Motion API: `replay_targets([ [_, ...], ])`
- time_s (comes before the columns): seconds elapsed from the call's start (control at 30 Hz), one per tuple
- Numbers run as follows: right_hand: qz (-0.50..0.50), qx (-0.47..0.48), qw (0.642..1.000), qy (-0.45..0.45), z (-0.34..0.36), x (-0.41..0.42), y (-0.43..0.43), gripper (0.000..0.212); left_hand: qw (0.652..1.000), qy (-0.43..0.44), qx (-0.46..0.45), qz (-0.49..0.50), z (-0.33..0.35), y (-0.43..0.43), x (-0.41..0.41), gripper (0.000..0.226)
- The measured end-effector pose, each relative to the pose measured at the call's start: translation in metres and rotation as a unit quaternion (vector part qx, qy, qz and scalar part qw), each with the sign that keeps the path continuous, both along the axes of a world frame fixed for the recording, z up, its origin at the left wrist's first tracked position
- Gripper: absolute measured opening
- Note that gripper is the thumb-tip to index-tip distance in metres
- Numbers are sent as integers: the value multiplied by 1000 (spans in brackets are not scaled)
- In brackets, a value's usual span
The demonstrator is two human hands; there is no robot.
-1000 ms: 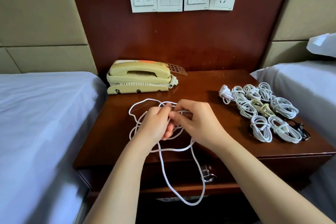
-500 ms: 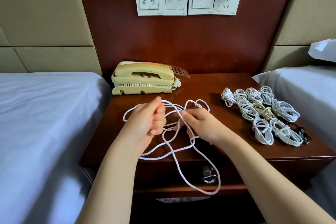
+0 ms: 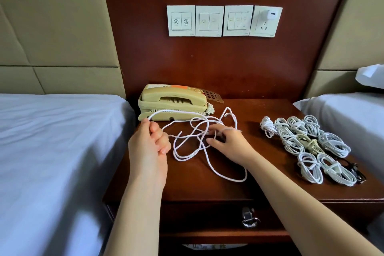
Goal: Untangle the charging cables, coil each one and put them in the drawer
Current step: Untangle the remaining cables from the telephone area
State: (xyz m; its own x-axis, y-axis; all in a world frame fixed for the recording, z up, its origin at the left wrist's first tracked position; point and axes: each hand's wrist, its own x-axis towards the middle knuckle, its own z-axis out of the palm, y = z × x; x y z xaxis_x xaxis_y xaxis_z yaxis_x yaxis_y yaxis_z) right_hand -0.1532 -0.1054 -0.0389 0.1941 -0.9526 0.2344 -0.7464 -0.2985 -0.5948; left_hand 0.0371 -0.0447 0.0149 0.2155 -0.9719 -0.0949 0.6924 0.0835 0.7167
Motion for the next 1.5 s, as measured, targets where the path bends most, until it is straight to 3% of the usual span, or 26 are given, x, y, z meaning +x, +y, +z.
replay_targets([
  [0.1, -22, 19, 998, 47, 1, -6, -10, 51, 999, 24, -3, 21, 3, 1, 9, 43],
  [0.2, -17, 71, 997, 30, 12, -8, -17, 68, 1000, 21, -5, 15, 2, 1, 13, 43],
  [0.3, -37, 84, 995, 24, 25, -9, -21, 60, 1000, 25, -14, 6, 1, 0, 14, 42],
  [0.37, -57, 51, 997, -11, 32, -14, -19, 29, 999, 37, -20, 1, 2, 0, 16, 42],
  [0.4, -68, 35, 996, -40, 34, -16, -18, 25, 999, 43, -25, -4, 2, -1, 17, 42],
  [0.5, -98, 2, 991, -88, 40, -19, -11, 42, 998, 50, -29, -21, 3, 3, 16, 43],
  [0.63, -180, -93, 976, -77, 43, -19, 8, 77, 997, 55, -46, -33, 2, 9, 8, 43],
  [0.7, -185, -200, 961, -44, 40, -13, 24, 73, 996, 53, -54, -38, 2, 8, 7, 45],
  [0.77, -134, -255, 957, -22, 33, -5, 38, 55, 995, 54, -58, -55, 1, 6, 5, 59],
  [0.83, -35, -151, 981, -114, 33, 11, 56, 39, 993, 51, -73, -79, -2, 5, 3, 70],
  [0.9, 55, -23, 970, -237, 36, 23, 66, 31, 990, 59, -76, -104, -9, -2, 4, 70],
  [1.0, 91, -3, 946, -312, 47, 29, 72, 21, 947, 122, -137, -265, -12, -14, 10, 48],
  [1.03, 97, -1, 945, -312, 50, 28, 74, 23, 942, 130, -153, -268, -11, -14, 12, 43],
  [1.13, 101, 4, 945, -310, 52, 18, 78, 27, 985, 81, -62, -141, -15, -13, 15, 66],
  [1.2, 99, 31, 935, -339, 52, 6, 79, 25, 997, 54, -32, -47, -10, -3, 11, 59],
  [1.3, 101, 99, 910, -390, 48, -12, 78, 25, 998, 60, 8, -12, -7, 1, 4, 43],
  [1.37, 93, 131, 910, -381, 41, -19, 74, 29, 998, 65, 24, 4, -9, 1, 3, 41],
  [1.5, 54, 114, 976, -177, 23, -22, 66, 39, 999, -6, 51, 13, -20, -2, -3, 39],
])
